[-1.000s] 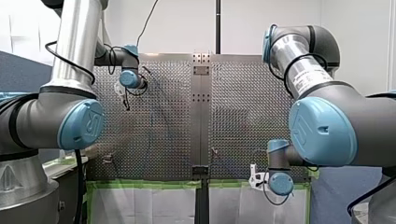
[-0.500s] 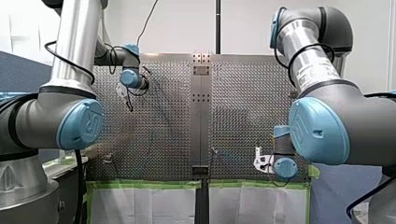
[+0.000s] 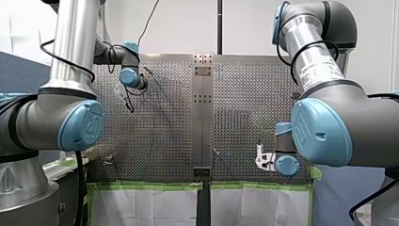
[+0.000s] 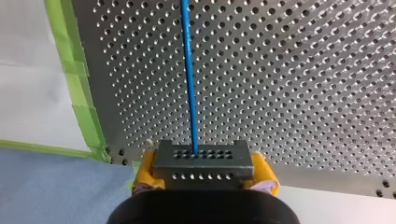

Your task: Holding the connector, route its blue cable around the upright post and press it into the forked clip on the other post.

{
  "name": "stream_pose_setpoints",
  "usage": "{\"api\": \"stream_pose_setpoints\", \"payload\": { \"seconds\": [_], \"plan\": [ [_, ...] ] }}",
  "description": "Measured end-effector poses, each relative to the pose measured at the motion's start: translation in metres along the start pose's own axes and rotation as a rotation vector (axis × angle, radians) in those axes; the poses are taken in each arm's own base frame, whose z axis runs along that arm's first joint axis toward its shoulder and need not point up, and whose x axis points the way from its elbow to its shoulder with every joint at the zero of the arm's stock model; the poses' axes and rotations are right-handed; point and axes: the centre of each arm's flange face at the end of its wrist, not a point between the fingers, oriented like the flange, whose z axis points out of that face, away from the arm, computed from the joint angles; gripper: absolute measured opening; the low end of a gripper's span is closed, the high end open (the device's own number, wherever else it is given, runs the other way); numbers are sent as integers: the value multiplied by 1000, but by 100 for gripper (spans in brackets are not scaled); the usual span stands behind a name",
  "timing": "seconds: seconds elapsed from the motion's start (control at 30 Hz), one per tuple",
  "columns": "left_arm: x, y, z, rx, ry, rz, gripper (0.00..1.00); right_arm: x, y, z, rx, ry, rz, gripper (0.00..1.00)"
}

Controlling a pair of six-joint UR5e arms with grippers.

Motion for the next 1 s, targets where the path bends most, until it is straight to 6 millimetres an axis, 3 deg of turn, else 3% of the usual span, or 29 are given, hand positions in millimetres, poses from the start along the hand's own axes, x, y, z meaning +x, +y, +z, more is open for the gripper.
{"api": "stream_pose_setpoints", "payload": {
  "seconds": [0.2, 0.47, 0.87, 1.0],
  "plan": [
    [-15, -11, -7, 14, -25, -27, 100, -2, 1, 0, -1, -4, 0, 0],
    [-17, -2, -18, -2, -19, -6, 100, -2, 1, 0, 3, -5, 6, 0],
    [-31, 16, -61, -104, -29, 87, 100, -3, 1, 0, 11, -7, 6, 0],
    [-47, 15, -72, -129, -40, 119, 100, -3, 1, 0, 13, -6, 7, 0]
  ]
}}
